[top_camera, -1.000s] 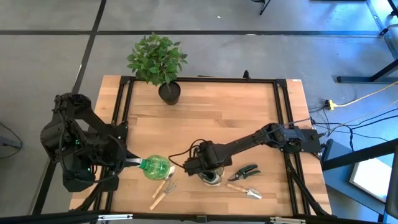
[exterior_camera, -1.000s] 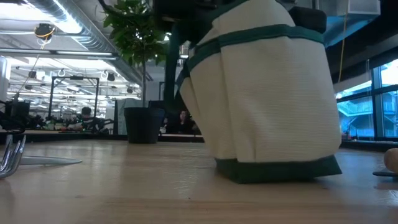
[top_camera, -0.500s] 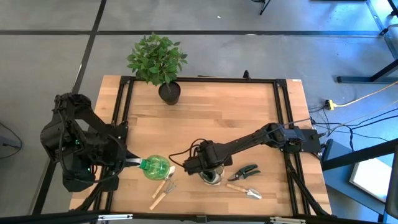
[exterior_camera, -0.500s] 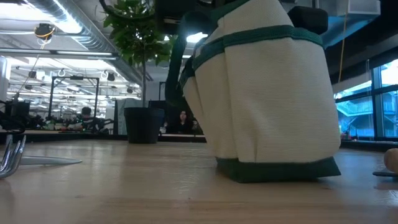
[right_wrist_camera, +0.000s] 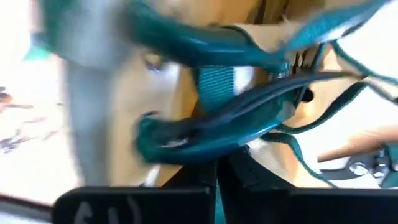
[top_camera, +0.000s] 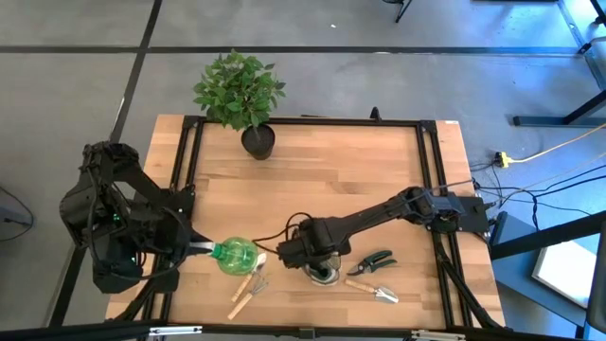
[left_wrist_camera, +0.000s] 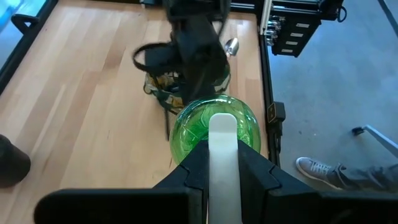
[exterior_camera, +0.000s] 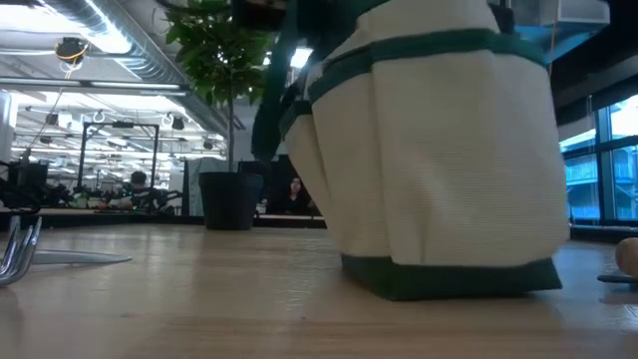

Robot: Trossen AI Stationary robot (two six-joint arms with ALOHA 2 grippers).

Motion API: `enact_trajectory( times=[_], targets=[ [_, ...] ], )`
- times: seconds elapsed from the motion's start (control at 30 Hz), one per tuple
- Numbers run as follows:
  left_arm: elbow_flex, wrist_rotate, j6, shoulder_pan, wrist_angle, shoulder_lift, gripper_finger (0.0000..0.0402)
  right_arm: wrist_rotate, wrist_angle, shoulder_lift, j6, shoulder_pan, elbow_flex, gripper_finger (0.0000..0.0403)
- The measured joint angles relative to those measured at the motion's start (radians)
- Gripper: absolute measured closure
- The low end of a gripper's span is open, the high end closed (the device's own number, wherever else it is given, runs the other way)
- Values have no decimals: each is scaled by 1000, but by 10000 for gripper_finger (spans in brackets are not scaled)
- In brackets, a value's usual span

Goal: Pick & Place Garden tools in Gardening bag
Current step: Put the green spray bottle into the brown gardening bag

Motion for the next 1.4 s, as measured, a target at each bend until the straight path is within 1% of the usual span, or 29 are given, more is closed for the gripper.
enact_trajectory(
  times=[0.07,0.2,0.27,0.43,0.6,0.73,0.9,0.97,1.07,1.13,1.3,1.4],
  targets=[
    [0,0,3,0,0,0,364,19,-33,-1,-5,-7,45,396],
    [0,0,3,0,0,0,364,122,-127,-2,17,-9,143,396],
    [0,0,3,0,0,0,364,137,-169,-3,17,-11,178,395],
    [0,1,3,0,0,0,364,167,-214,-20,42,-9,173,395],
    [0,11,10,0,0,0,364,166,-212,-22,47,-2,173,395],
    [0,11,29,0,0,0,364,198,-216,-22,71,6,173,395],
    [-1,-12,79,32,0,3,364,222,-222,-22,95,18,173,395],
    [-22,-12,96,51,11,3,364,237,-222,-22,108,24,173,395],
    [-96,21,138,100,73,2,364,252,-221,-22,120,29,173,395],
    [-171,53,170,133,138,3,364,252,-222,-22,122,29,173,395],
    [-371,48,283,185,447,-14,364,252,-222,-22,122,29,173,396],
    [-444,89,317,222,574,-41,364,252,-225,-22,124,34,173,396]
  ],
)
